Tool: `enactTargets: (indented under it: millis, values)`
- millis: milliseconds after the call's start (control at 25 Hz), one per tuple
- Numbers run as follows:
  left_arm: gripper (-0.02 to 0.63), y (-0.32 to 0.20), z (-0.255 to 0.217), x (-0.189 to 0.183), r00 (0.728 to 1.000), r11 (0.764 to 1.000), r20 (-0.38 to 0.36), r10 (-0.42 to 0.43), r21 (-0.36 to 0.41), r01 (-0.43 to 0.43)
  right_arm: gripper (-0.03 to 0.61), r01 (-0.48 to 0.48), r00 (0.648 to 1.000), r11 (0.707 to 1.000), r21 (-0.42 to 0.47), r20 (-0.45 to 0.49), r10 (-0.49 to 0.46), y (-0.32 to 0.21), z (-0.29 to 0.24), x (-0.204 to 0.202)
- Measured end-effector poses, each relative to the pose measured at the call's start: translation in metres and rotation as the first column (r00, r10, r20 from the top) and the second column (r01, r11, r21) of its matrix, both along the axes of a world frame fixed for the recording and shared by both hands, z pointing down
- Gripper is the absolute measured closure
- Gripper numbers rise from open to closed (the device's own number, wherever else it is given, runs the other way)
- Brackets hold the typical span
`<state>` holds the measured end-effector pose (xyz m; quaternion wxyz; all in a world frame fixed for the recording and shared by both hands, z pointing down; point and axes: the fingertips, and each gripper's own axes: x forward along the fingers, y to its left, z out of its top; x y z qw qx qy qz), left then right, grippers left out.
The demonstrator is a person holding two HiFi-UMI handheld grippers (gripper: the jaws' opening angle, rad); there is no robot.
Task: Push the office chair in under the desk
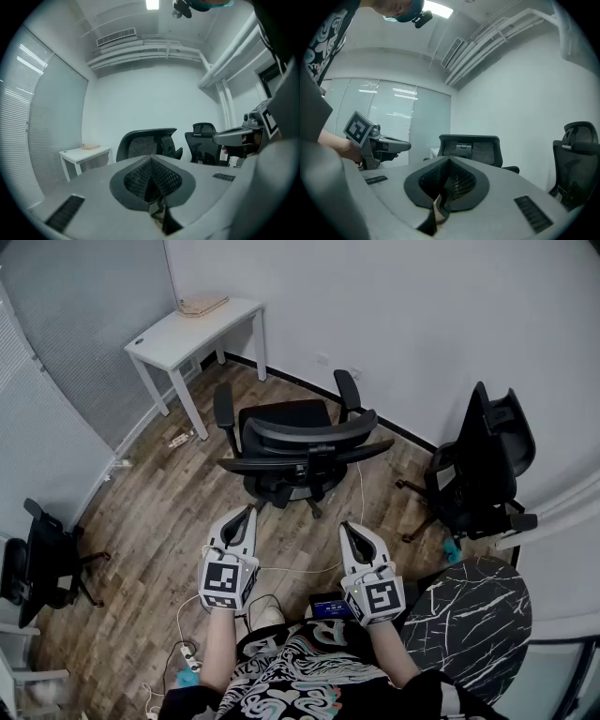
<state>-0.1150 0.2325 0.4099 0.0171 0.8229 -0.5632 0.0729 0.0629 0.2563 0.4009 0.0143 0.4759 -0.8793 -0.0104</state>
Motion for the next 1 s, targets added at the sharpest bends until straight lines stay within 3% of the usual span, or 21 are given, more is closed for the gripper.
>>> enactTargets:
  millis: [560,1000]
  values:
    - [0.595,0.002,0.0,0.009,0.997,0.998,0.038,-0.065,0.02,0.065,0.558,0.005,1.0,1.0,-0.024,0.008,-0.005,-0.002,0.004,0.022]
    - [0.594,0.005,0.004,0.017,0.983,0.984,0.066,-0.17,0.066,0.166,0.558,0.026,1.0,1.0,0.004,-0.002,-0.026,-0.009,0.009,0.046]
